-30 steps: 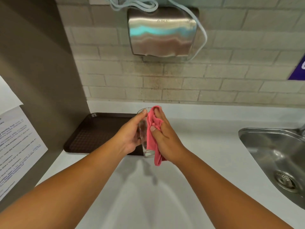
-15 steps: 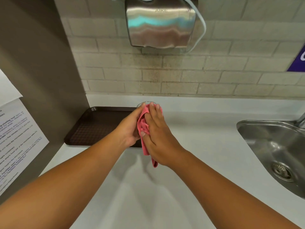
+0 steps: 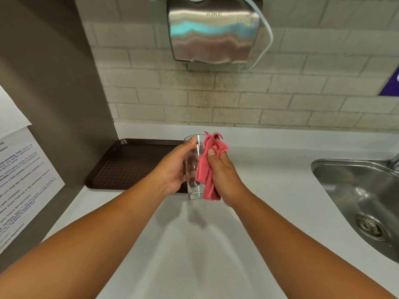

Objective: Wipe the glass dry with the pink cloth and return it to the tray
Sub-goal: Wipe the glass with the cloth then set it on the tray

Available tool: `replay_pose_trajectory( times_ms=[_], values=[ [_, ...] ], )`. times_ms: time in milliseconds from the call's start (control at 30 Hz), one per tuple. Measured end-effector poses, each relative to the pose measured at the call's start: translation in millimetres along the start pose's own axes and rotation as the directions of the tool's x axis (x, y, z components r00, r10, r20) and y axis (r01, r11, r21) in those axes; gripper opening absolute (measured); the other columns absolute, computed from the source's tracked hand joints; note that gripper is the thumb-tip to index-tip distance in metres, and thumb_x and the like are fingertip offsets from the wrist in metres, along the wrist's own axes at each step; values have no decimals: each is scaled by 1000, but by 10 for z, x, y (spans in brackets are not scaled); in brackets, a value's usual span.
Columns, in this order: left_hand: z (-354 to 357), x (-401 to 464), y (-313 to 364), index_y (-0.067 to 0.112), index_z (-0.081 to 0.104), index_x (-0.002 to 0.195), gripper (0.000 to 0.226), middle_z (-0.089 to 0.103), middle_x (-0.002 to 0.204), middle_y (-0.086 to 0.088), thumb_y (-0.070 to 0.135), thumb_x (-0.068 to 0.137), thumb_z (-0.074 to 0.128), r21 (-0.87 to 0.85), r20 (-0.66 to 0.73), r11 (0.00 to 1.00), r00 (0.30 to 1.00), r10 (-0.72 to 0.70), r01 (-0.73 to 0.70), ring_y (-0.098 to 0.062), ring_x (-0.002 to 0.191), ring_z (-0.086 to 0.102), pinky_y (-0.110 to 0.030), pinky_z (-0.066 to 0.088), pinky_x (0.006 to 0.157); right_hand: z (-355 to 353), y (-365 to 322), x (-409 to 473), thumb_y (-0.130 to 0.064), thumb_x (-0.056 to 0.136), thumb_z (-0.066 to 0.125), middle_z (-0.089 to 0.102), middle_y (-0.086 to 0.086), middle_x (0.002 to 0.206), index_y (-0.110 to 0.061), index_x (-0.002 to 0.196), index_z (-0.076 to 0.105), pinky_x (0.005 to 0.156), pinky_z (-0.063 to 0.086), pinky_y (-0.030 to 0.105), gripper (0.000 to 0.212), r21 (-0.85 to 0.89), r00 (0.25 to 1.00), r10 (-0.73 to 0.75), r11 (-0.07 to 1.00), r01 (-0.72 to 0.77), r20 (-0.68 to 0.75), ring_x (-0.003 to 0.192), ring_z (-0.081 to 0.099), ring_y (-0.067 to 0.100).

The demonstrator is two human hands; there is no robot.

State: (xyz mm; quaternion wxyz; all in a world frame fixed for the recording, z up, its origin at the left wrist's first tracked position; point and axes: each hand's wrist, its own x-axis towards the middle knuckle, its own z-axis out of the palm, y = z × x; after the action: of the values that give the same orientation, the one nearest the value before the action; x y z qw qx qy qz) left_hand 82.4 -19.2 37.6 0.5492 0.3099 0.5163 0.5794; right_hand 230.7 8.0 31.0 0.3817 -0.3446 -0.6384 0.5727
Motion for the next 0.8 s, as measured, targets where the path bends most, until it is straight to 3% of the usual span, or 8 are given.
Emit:
replay_pose_trajectory(
  times_ms=[100,167,233,367,533,633,700,800],
  values=[
    [-39,21,22,16,80,123,51,73,121,-14,59,103,60,2,-25,1000,1000,18,-17,-30,117,70,-52,51,114,79,86,-181,-27,114,41,55,1,154,-46,153,37,120,45,31,43,-108,991,-130,985,133,35,140,56,14],
    [-83,50,27,21,86,113,48,83,120,-9,60,102,61,-5,-37,1000,999,5,-5,-26,115,78,-48,56,108,135,131,-283,-27,114,40,13,-4,179,-39,167,17,125,18,15,59,-324,968,-212,914,244,132,164,15,8],
    [-103,62,5,18,85,118,53,82,127,-11,63,98,65,-33,-24,999,999,-23,22,-28,123,76,-47,54,113,177,148,-321,-30,114,37,-19,-10,178,-33,168,-5,117,-7,6,69,-552,952,-242,776,305,185,162,-20,6],
    [-76,74,-82,19,80,132,55,79,136,-9,60,99,66,-85,-10,996,999,-38,37,-27,132,72,-43,50,119,218,121,-254,-27,113,35,-28,-6,172,-18,166,-10,123,-20,19,70,-741,932,-284,571,355,227,160,-31,17],
    [-24,42,-204,30,80,132,48,80,135,-2,61,102,60,-47,3,999,1000,-25,25,-21,130,73,-44,52,115,190,71,-38,-28,114,34,-17,-9,178,-24,170,-2,124,-8,18,67,-567,979,-193,800,199,71,163,-19,7],
    [0,9,-235,20,76,134,53,79,135,-9,59,102,60,-19,11,1000,1000,-23,23,-29,128,73,-53,54,114,29,11,95,-29,115,38,28,1,175,-24,165,29,126,26,21,52,-280,995,-100,955,100,17,161,27,14],
    [19,-27,-203,13,68,130,55,68,128,-20,57,98,63,-15,39,1000,999,9,-8,-38,120,66,-58,47,120,-59,17,101,-31,115,39,66,-2,140,-34,144,49,102,53,16,31,-77,999,-33,997,31,-20,129,66,13],
    [11,-31,-161,17,68,129,62,71,105,-12,61,84,65,-21,86,999,995,51,-49,-28,95,69,-43,57,92,-87,88,33,-38,115,38,70,1,135,-32,154,46,110,55,37,41,55,999,17,998,-15,-40,123,70,17]
  ],
)
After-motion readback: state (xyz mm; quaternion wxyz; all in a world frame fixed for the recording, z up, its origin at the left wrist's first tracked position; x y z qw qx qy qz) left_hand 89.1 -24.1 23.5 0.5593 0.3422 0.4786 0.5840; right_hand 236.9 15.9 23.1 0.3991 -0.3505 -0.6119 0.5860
